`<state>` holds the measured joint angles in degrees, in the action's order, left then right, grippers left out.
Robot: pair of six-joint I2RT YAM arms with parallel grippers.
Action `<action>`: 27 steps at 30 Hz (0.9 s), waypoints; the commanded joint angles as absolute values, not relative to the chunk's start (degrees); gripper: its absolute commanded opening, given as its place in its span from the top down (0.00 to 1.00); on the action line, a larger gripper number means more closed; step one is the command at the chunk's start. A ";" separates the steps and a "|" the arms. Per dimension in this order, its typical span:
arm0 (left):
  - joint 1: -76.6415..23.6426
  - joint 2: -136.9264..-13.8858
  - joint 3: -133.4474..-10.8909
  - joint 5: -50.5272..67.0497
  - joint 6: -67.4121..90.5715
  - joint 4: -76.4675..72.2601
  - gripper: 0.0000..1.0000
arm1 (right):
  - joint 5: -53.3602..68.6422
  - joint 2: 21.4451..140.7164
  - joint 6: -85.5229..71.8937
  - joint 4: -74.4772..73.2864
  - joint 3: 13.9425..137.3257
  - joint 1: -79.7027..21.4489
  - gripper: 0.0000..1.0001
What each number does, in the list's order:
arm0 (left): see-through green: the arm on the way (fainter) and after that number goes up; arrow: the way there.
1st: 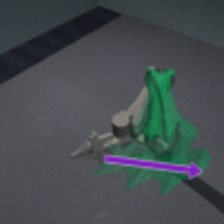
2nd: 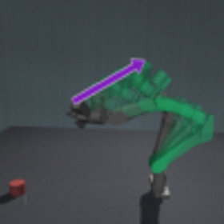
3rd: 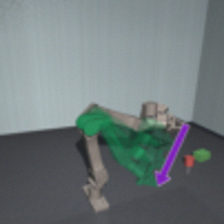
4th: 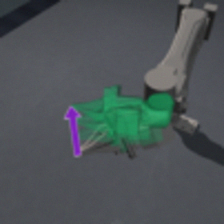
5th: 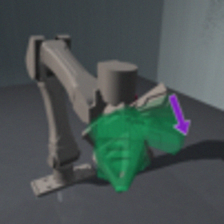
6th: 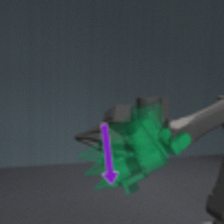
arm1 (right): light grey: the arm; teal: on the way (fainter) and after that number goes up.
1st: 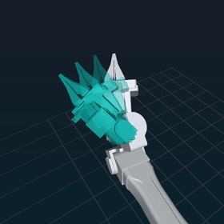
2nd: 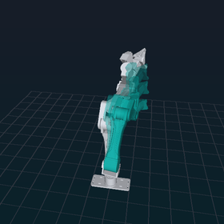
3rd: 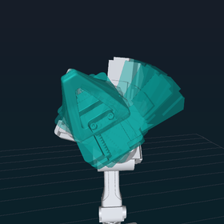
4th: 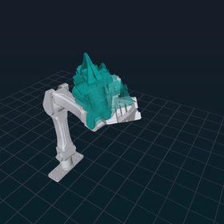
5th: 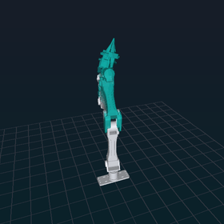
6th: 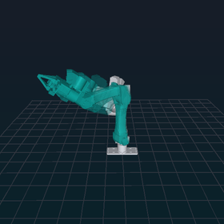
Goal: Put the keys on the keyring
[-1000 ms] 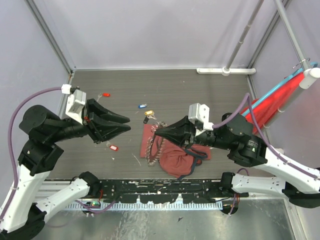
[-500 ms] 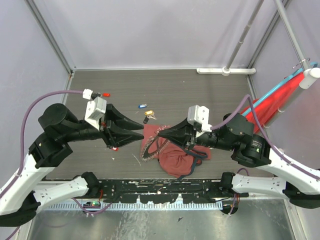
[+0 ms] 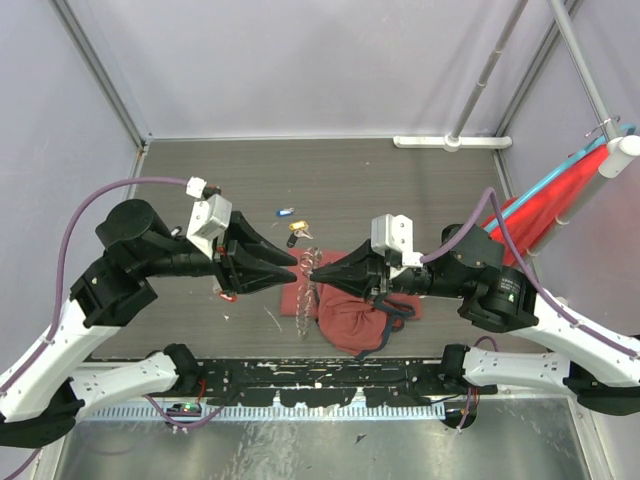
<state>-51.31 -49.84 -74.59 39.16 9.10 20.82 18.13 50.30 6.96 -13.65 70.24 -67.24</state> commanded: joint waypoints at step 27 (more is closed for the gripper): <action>-53.19 -51.93 -74.63 40.51 9.16 19.54 0.79 | 18.26 51.24 5.55 -5.71 72.55 -67.06 0.99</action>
<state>-52.82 -51.90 -74.59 39.99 9.13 20.80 19.14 51.42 6.11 -10.83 70.28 -67.24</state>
